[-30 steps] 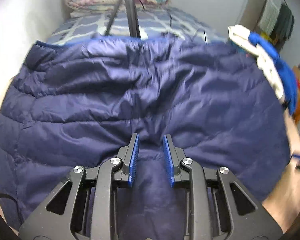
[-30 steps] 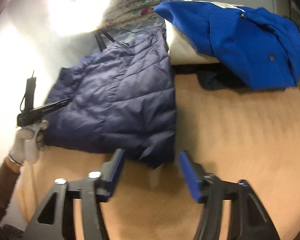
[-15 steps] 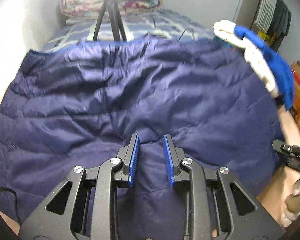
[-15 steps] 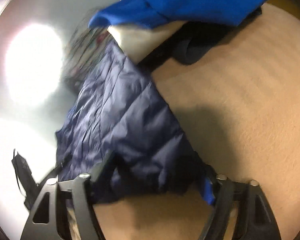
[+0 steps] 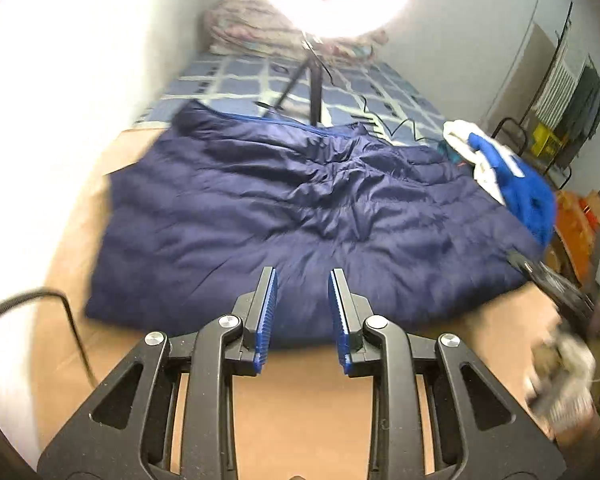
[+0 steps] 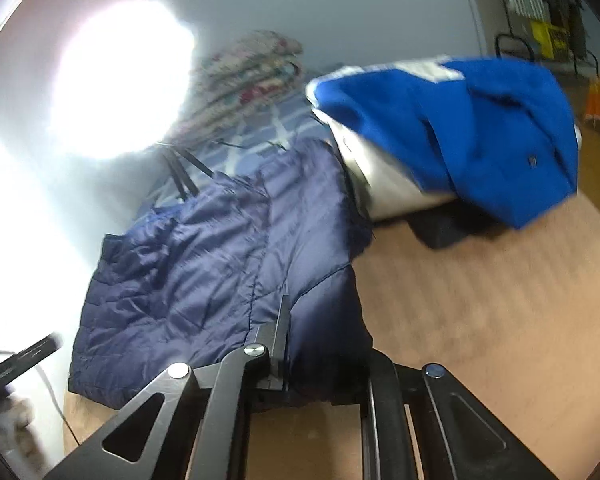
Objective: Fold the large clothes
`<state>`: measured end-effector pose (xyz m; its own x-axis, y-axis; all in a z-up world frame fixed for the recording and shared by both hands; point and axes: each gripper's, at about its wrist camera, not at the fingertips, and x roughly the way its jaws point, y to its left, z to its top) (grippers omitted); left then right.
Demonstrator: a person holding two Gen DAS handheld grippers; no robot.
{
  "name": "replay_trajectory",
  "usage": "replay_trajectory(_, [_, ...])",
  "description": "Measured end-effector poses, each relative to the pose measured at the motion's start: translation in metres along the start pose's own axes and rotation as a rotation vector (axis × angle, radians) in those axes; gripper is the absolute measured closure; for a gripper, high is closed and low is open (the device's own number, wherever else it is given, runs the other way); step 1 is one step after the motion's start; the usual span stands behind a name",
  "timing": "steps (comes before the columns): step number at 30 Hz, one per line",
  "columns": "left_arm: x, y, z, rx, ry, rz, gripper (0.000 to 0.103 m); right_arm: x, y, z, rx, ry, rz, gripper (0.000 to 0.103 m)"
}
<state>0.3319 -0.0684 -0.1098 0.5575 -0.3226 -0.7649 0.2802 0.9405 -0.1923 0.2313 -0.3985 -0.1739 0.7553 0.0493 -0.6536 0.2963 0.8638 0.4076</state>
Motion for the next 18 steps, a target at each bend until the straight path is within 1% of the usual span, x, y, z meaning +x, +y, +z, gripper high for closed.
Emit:
replay_trajectory(1, [-0.02, 0.008, -0.013, -0.021, 0.001, 0.012, 0.06, -0.003, 0.005, 0.003, -0.01, -0.012, 0.006, 0.094])
replay_trajectory(2, [-0.036, 0.016, -0.026, -0.035, -0.001, 0.023, 0.044, -0.006, 0.007, 0.006, -0.016, -0.02, 0.013, 0.094])
replay_trajectory(3, [-0.051, 0.021, -0.04, -0.052, 0.005, 0.04, 0.038, -0.009, 0.011, 0.007, -0.023, -0.03, 0.021, 0.095])
replay_trajectory(4, [-0.062, 0.027, -0.053, -0.072, 0.014, 0.044, 0.036, -0.013, 0.014, 0.009, -0.03, -0.039, 0.027, 0.095])
replay_trajectory(5, [-0.074, 0.033, -0.07, -0.1, 0.032, 0.029, 0.036, -0.016, 0.016, 0.008, -0.037, -0.044, 0.033, 0.095])
replay_trajectory(6, [-0.08, 0.035, -0.08, -0.119, 0.043, 0.019, 0.036, -0.017, 0.022, 0.009, -0.047, -0.052, 0.045, 0.095])
replay_trajectory(7, [-0.089, 0.04, -0.095, -0.16, 0.058, -0.001, 0.036, -0.018, 0.03, 0.01, -0.062, -0.06, 0.052, 0.095])
replay_trajectory(9, [-0.102, 0.044, -0.115, -0.215, 0.077, -0.035, 0.036, -0.024, 0.039, 0.013, -0.098, -0.079, 0.059, 0.095])
replay_trajectory(10, [-0.108, 0.043, -0.123, -0.223, 0.073, -0.047, 0.036, -0.027, 0.046, 0.015, -0.118, -0.091, 0.061, 0.095])
replay_trajectory(13, [-0.125, 0.041, -0.145, -0.229, 0.027, -0.029, 0.036, -0.035, 0.066, 0.02, -0.165, -0.114, 0.076, 0.095])
replay_trajectory(15, [-0.127, 0.04, -0.151, -0.223, 0.018, -0.021, 0.036, -0.039, 0.081, 0.023, -0.205, -0.127, 0.085, 0.095])
replay_trajectory(18, [-0.127, 0.039, -0.149, -0.195, 0.018, -0.011, 0.036, -0.044, 0.109, 0.026, -0.275, -0.147, 0.092, 0.095])
